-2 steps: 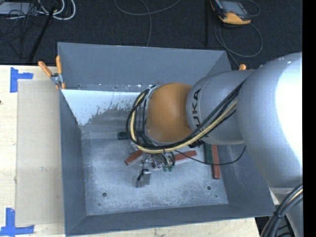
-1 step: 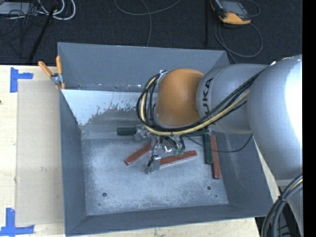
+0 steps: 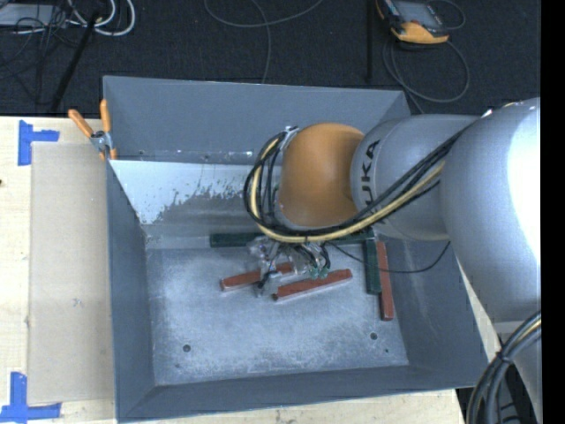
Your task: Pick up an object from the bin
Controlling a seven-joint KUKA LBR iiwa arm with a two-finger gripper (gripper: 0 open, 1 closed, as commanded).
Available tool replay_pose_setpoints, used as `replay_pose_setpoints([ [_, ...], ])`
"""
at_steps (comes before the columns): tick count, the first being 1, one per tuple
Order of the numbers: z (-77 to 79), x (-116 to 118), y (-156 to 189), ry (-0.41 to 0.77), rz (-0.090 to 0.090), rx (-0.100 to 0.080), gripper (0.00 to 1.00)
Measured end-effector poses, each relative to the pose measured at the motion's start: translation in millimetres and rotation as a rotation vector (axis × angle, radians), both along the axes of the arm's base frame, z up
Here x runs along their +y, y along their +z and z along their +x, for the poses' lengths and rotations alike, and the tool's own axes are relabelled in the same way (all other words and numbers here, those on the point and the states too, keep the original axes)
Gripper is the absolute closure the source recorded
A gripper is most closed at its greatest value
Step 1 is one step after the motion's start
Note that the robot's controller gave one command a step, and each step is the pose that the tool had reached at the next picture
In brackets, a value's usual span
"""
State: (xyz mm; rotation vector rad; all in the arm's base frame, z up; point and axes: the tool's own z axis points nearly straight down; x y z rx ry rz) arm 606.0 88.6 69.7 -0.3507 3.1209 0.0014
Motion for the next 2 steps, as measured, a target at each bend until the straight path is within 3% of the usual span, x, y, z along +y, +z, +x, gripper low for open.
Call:
replay_pose_setpoints([
  [1,-13.1,-50,0,0.14,-0.002,0.003,1.0],
  [2,-1.6,-57,187,0.26,-0.002,-0.011,1.0],
])
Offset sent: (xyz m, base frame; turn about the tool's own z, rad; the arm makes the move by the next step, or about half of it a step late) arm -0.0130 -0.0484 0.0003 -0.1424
